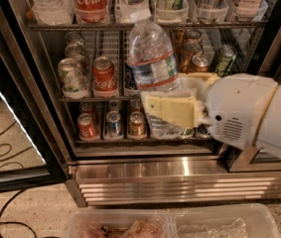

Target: Pick water bottle from top shelf of fridge

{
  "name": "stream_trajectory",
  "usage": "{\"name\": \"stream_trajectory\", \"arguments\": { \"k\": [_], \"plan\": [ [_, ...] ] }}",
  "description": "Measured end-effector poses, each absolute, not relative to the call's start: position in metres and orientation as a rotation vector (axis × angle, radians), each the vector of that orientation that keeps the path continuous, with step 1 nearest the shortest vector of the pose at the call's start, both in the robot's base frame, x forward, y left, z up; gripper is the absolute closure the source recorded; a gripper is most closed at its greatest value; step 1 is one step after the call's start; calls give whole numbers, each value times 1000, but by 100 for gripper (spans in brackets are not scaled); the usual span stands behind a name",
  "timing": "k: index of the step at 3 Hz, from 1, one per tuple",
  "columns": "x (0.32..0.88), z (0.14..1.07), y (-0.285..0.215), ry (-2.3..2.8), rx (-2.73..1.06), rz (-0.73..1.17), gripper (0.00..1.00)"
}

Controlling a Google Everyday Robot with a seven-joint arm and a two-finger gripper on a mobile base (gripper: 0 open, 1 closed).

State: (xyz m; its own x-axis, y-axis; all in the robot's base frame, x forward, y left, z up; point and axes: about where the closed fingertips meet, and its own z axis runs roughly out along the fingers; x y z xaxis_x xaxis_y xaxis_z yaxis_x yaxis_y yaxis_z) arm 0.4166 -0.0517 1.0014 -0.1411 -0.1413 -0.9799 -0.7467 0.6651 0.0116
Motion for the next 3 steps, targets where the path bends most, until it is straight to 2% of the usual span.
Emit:
{"name": "stream_trajectory", "arguments": {
  "k": [2, 3],
  "plan": [
    [373, 928, 4, 1746, -644, 810, 100],
    [373, 928, 4, 1746, -644, 810, 100]
  ]
}}
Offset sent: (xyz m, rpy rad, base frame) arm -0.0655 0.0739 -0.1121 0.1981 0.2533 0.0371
